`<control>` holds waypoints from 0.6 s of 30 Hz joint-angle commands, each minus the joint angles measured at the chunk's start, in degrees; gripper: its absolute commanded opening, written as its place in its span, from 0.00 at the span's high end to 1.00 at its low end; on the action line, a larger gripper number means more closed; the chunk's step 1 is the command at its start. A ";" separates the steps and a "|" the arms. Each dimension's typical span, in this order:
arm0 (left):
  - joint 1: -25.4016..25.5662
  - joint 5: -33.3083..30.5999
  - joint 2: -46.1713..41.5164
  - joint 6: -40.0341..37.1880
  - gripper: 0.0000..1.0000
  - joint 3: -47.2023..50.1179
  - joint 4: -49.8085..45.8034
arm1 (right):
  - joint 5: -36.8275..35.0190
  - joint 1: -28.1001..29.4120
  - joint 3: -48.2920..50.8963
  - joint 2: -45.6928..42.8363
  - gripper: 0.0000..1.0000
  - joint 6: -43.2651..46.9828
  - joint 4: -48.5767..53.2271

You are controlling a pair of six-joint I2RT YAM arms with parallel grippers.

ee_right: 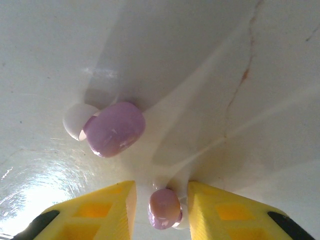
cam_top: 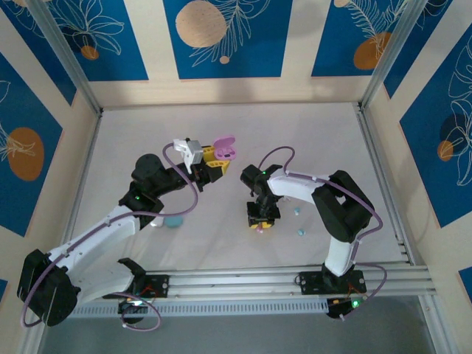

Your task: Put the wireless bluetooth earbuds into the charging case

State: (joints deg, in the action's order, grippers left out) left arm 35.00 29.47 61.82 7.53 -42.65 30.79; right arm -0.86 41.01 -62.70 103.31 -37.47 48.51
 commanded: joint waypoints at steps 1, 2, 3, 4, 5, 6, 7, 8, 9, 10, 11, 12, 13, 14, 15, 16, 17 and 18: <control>0.56 -0.23 -0.75 -0.19 0.75 -0.15 0.76 | 1.80 -0.07 -0.85 -0.76 0.66 0.57 0.74; 0.57 -0.21 -0.73 -0.13 0.75 -0.15 0.77 | 1.74 -0.22 -0.79 -0.78 0.66 0.67 0.78; 0.59 -0.19 -0.74 -0.02 0.75 -0.08 0.77 | 1.74 -0.26 -0.74 -0.81 0.66 0.79 0.77; 0.63 -0.18 -0.69 0.00 0.75 -0.02 0.71 | 1.74 -0.34 -0.81 -0.67 0.66 0.86 0.80; 0.57 -0.19 -0.67 0.03 0.75 0.10 0.85 | 1.67 -0.39 -0.93 -0.65 0.66 0.93 1.01; 0.60 -0.28 -0.73 0.03 0.75 0.20 0.91 | 1.57 -0.43 -0.94 -0.57 0.66 1.08 1.10; 0.59 -0.21 -0.61 0.05 0.75 0.28 0.95 | 1.57 -0.49 -0.89 -0.56 0.66 1.21 1.11; 0.61 -0.37 -0.65 0.10 0.75 0.29 1.15 | 1.51 -0.52 -0.90 -0.42 0.66 1.17 1.07; 0.59 -0.34 -0.60 0.10 0.75 0.29 1.20 | 1.65 -0.58 -0.93 -0.35 0.66 1.24 1.14; 0.57 -0.22 -0.56 0.09 0.75 0.29 1.23 | 1.74 -0.58 -0.94 -0.30 0.66 1.26 1.19; 0.59 -0.27 -0.49 0.13 0.75 0.29 1.35 | 1.69 -0.51 -0.87 -0.15 0.67 1.26 1.19; 0.57 -0.27 -0.47 0.12 0.75 0.24 1.46 | 1.74 -0.50 -0.77 0.00 0.67 1.26 1.19; 0.59 -0.28 -0.39 0.15 0.75 0.20 1.42 | 1.66 -0.54 -0.69 0.04 0.68 1.09 1.35; 0.59 -0.13 -0.30 0.28 0.75 0.20 1.55 | 1.70 -0.50 -0.60 0.13 0.69 0.88 1.34; 0.57 -0.05 -0.28 0.30 0.75 0.25 1.64 | 1.95 -0.50 -0.49 0.12 0.69 0.83 1.41; 0.58 -0.10 -0.21 0.42 0.75 0.33 1.92 | 1.92 -0.42 -0.50 0.04 0.69 0.84 1.56; 0.57 -0.24 -0.05 0.55 0.75 0.44 2.23 | 1.66 -0.28 -0.33 -0.19 0.70 0.82 1.63; 0.61 -0.28 0.18 0.66 0.75 0.37 2.40 | 1.49 -0.16 -0.24 -0.29 0.71 0.78 1.74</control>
State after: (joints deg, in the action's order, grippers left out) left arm 35.00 29.47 61.89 7.57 -42.63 30.85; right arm -0.49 40.64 -62.70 103.31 -36.82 48.75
